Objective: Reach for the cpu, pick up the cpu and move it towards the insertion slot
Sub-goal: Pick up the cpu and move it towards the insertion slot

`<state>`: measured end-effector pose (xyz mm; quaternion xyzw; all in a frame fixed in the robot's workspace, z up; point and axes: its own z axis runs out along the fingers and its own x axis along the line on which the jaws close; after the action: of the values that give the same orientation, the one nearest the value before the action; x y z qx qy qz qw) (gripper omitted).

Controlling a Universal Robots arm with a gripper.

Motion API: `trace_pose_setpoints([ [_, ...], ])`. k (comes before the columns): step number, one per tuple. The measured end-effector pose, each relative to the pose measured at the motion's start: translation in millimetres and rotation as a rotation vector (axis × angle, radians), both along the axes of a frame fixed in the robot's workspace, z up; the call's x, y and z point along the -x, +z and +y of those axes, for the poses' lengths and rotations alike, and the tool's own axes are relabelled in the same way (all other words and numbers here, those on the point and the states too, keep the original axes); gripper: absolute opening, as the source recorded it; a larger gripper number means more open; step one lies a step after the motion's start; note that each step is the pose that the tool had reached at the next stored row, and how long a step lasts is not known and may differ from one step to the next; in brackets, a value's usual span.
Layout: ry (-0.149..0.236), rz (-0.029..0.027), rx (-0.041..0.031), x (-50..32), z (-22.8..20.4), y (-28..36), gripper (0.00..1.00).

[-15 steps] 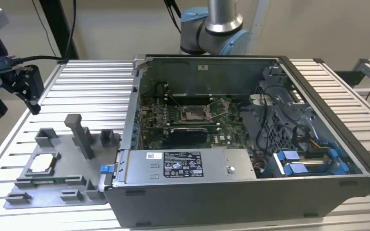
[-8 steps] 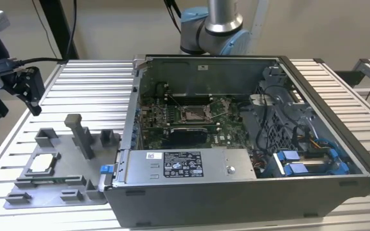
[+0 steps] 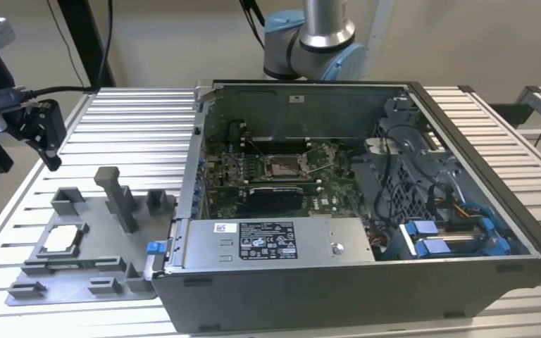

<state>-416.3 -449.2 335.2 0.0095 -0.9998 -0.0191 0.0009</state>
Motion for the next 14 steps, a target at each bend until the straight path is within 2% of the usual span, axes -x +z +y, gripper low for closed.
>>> trace_pose_setpoints([
  [9, 0.0, -0.0001, -0.0001, 0.0, 0.0, -5.5, 1.0],
  [14, 0.0, 0.0, -0.0001, 0.0, 0.0, -10.9, 1.0],
])
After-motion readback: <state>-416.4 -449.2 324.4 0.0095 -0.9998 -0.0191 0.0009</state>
